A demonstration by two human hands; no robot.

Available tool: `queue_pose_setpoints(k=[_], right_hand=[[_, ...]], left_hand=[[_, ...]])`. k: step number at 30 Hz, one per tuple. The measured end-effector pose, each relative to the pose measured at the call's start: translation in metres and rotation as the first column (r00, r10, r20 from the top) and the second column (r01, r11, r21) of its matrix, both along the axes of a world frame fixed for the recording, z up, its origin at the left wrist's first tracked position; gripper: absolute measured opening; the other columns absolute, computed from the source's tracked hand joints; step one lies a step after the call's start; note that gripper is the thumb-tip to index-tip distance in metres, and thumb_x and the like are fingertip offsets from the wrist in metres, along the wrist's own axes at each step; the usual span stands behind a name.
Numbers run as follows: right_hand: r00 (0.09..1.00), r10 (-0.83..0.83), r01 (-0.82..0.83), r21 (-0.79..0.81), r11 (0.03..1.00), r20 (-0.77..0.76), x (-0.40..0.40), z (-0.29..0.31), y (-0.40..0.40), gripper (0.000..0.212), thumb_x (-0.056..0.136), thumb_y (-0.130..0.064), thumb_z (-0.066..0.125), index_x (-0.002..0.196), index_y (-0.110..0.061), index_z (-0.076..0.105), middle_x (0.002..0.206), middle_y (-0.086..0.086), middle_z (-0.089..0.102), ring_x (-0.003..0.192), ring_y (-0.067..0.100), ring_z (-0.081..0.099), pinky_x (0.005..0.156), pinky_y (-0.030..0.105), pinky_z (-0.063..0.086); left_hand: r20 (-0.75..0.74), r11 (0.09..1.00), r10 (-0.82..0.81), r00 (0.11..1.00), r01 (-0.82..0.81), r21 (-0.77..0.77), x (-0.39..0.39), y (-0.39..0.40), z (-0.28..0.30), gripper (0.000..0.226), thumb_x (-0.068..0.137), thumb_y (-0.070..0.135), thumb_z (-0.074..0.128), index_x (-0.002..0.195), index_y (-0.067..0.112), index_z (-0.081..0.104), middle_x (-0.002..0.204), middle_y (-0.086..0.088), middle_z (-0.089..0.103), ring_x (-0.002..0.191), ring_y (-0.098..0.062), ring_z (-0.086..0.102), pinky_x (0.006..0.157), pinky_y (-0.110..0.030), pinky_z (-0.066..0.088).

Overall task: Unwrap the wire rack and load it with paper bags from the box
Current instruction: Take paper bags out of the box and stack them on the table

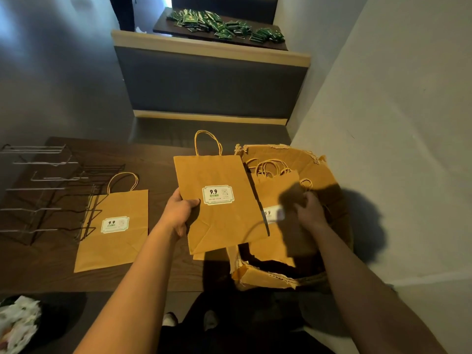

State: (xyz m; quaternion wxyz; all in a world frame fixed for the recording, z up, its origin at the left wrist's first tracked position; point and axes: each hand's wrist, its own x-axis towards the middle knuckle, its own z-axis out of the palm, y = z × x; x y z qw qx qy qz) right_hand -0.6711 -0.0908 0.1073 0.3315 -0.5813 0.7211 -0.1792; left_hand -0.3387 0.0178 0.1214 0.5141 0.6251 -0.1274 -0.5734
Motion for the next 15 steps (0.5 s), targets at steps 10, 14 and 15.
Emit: queue_pose_setpoints(k=[10, 14, 15], right_hand=[[0.837, -0.041, 0.200, -0.235, 0.951, 0.546, -0.044, 0.125, -0.037, 0.024, 0.101, -0.016, 0.058, 0.125, -0.016, 0.058, 0.114, 0.002, 0.071, 0.091, 0.015, 0.073, 0.074, 0.027, 0.060], [0.828, 0.132, -0.041, -0.177, 0.983, 0.545, 0.009, 0.102, -0.028, 0.029, 0.097, -0.025, 0.066, 0.120, -0.010, 0.057, 0.094, -0.006, 0.068, 0.084, 0.012, 0.066, 0.078, 0.025, 0.058], [0.865, 0.154, -0.101, -0.136, 0.986, 0.478, 0.031, 0.090, -0.019, 0.022, 0.096, -0.022, 0.068, 0.114, -0.015, 0.055, 0.091, -0.008, 0.063, 0.081, 0.011, 0.062, 0.073, 0.018, 0.055]], left_hand=[[0.115, 1.000, -0.015, 0.993, 0.012, 0.019, 0.012, 0.010, -0.009, 0.048, 0.097, -0.004, 0.057, 0.132, 0.028, 0.053, 0.122, -0.006, 0.068, 0.112, -0.032, 0.065, 0.097, -0.052, 0.055], [0.048, 1.000, -0.011, 0.999, 0.011, 0.011, 0.011, 0.011, -0.010, 0.044, 0.098, -0.003, 0.055, 0.132, 0.025, 0.054, 0.122, -0.012, 0.070, 0.105, -0.032, 0.069, 0.090, -0.050, 0.057], [0.021, 1.000, 0.006, 1.000, -0.006, 0.004, 0.010, 0.011, -0.011, 0.039, 0.100, 0.001, 0.054, 0.132, 0.023, 0.054, 0.122, -0.014, 0.070, 0.101, -0.030, 0.070, 0.084, -0.047, 0.057]])
